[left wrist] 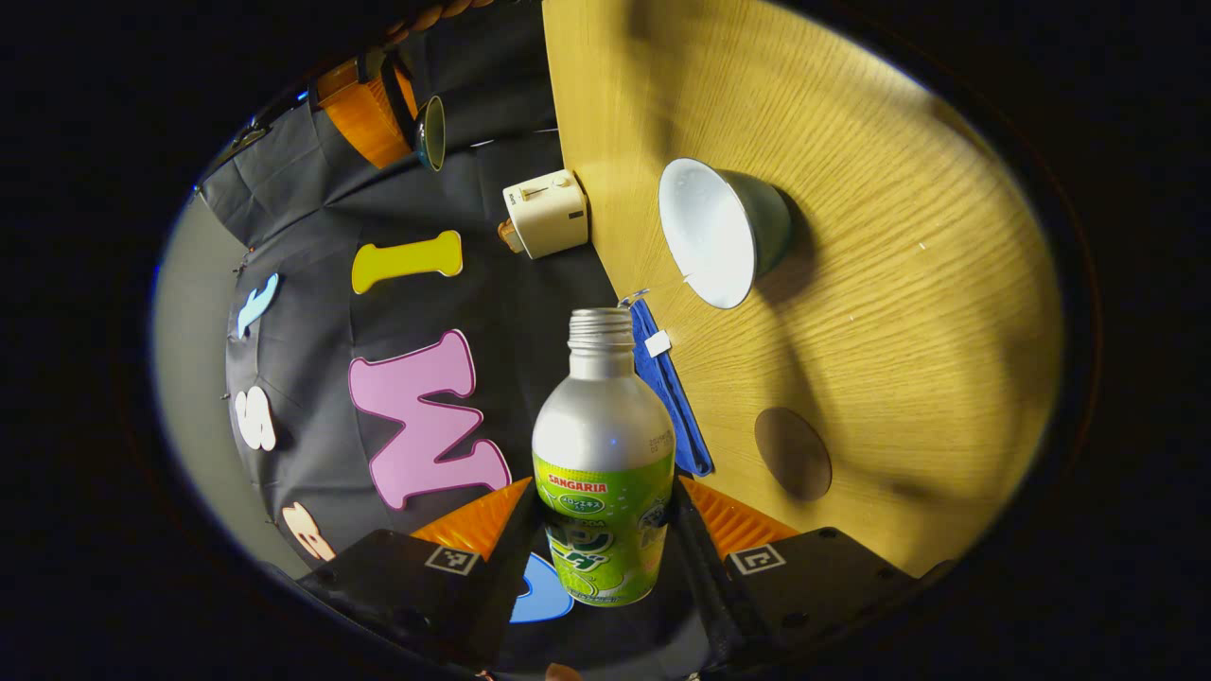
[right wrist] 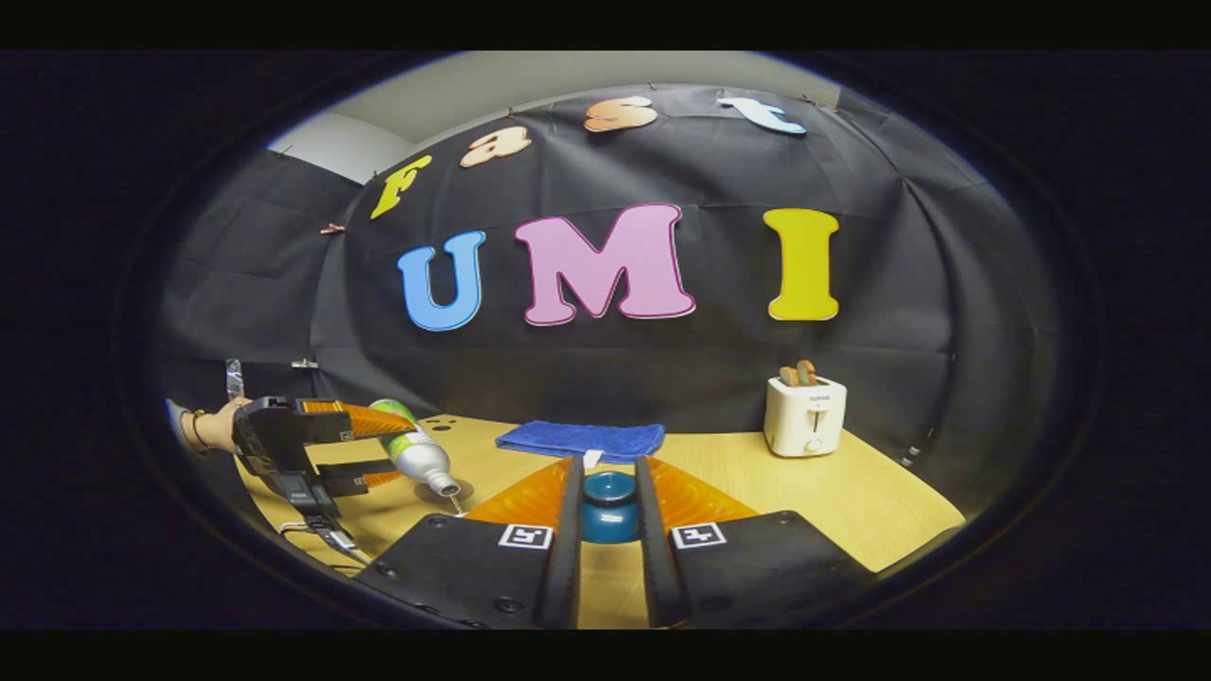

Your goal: Open the teacup lid with one hand, grasp the water bottle and pour water into the teacup with the other hand; after pouring, place the water bottle on the coaster and then close the teacup lid.

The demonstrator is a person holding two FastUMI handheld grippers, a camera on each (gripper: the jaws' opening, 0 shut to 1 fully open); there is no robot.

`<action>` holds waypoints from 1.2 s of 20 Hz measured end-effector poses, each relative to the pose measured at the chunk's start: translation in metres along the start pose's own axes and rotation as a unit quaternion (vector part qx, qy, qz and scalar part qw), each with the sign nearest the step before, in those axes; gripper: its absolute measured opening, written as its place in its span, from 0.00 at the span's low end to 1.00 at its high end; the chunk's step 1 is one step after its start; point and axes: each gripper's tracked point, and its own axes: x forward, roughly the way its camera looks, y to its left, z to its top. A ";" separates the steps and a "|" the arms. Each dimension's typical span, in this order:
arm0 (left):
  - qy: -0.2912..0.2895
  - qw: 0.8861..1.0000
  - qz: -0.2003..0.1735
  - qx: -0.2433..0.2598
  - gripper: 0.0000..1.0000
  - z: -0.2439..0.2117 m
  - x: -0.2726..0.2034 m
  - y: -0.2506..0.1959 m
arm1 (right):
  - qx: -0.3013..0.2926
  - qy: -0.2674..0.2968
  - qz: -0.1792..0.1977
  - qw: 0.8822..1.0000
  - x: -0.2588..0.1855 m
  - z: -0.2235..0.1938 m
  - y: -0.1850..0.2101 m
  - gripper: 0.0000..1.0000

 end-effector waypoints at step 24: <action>-0.020 0.985 0.037 0.166 0.81 -0.008 0.001 0.017 | 0.007 -0.008 0.002 1.000 -0.006 0.007 -0.003 0.26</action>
